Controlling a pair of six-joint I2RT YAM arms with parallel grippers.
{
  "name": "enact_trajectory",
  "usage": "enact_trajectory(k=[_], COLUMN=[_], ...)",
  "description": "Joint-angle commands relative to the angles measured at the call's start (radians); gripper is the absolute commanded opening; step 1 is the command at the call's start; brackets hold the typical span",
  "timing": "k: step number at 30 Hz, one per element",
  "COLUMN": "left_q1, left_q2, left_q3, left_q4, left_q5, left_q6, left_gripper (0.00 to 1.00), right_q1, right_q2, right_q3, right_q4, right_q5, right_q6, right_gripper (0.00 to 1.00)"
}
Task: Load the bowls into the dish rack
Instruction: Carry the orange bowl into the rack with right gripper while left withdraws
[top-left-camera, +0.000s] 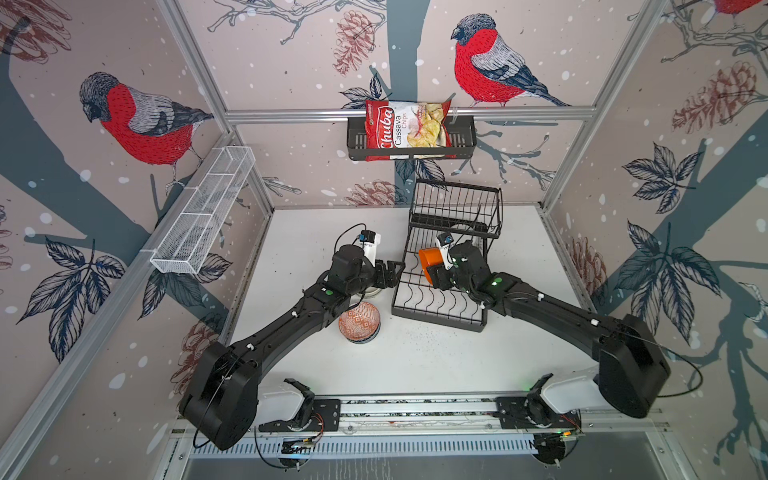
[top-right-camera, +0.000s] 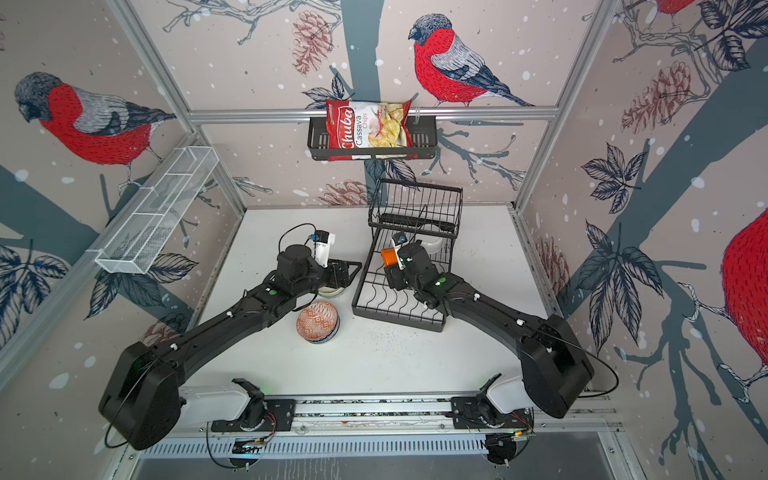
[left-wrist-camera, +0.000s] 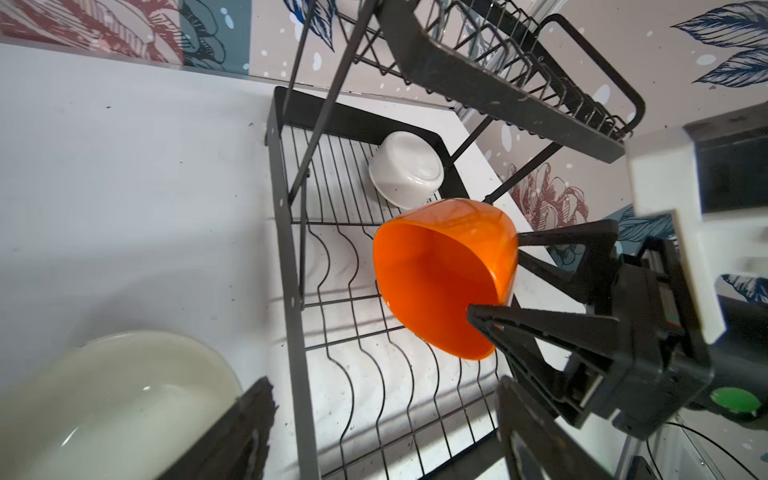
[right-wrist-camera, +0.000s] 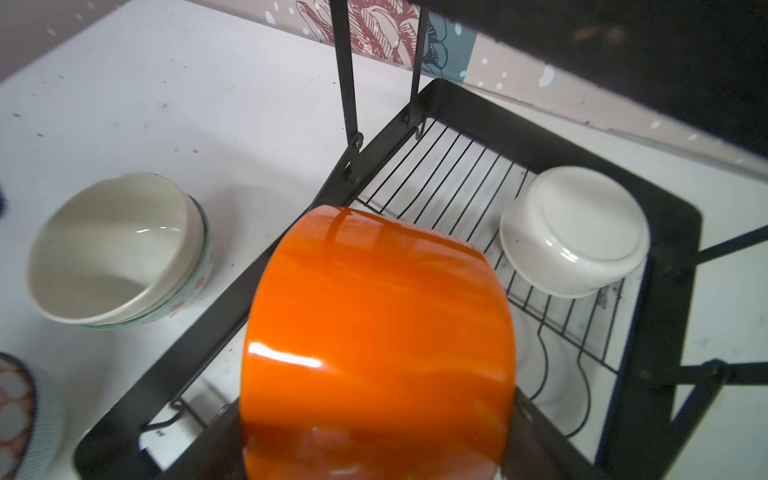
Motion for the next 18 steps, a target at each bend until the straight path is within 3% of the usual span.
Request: enact_trajectory(k=[1,18], left_q1=[0.009,0.052], left_q2=[-0.026,-0.105], left_q3=[-0.016,-0.079], left_q4=[0.011,-0.001], left_q5=[-0.031,-0.063], left_q6=[0.009,0.006], left_gripper=[0.84,0.85], right_q1=[0.028,0.118], right_q2=[0.034,0.264], right_q3=[0.027,0.143], right_q4=[0.077,0.151], right_q5=[0.150,0.449], right_q6=[-0.086,-0.347], right_gripper=[0.75,0.76])
